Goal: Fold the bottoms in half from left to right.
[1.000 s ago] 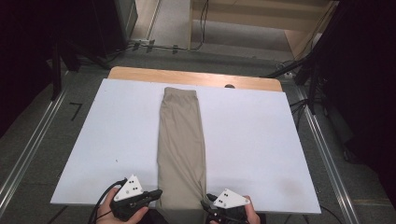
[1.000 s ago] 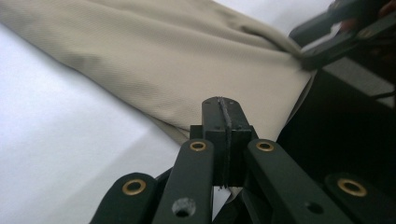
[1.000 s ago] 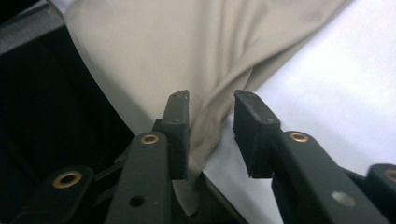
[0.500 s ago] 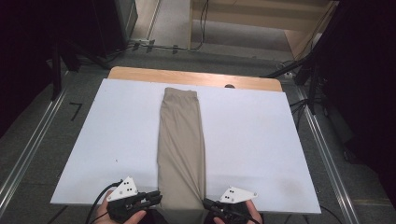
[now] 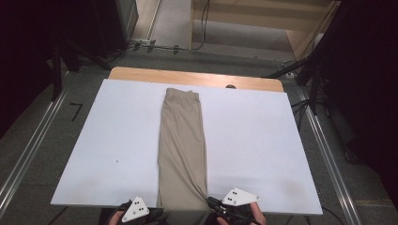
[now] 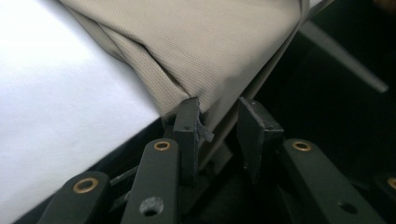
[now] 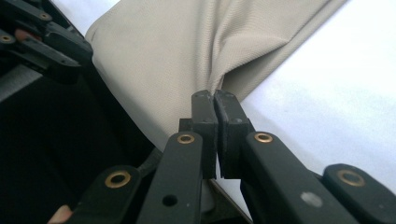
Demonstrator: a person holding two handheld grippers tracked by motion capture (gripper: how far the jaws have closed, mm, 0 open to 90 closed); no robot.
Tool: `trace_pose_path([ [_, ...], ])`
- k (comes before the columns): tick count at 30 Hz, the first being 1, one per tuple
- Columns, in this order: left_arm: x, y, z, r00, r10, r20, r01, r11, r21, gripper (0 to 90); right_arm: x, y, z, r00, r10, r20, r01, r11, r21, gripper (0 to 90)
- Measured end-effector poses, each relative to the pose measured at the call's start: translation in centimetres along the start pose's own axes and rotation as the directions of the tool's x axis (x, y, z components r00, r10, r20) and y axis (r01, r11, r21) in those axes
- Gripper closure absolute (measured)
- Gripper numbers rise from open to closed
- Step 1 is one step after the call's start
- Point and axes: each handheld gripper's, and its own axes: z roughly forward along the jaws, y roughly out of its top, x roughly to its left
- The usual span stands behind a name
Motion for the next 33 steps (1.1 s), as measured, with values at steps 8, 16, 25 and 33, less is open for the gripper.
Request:
trace_pose_path([
  [8,-1.0,-0.8,1.6,0.9993,0.000,-0.039,0.003,0.9973,0.073,65.1,0.1,0.0,-0.1,0.9999,-0.010,0.001,0.010,1.000,0.004,85.5],
  [16,-0.5,-0.4,1.4,0.9993,-0.011,-0.035,0.012,0.9995,0.030,64.7,-0.1,0.0,0.0,0.9999,-0.011,0.000,0.011,1.000,0.005,85.5],
  [25,-0.6,0.2,1.4,0.9999,0.004,0.012,-0.004,0.9993,0.038,89.0,0.1,0.0,0.0,0.9999,-0.017,0.000,0.017,1.000,0.006,85.6],
  [33,-0.1,1.2,-2.4,0.9945,0.095,0.044,-0.096,0.9951,0.023,90.0,0.4,0.2,-0.4,0.9996,-0.020,-0.018,0.019,0.999,-0.031,85.9],
])
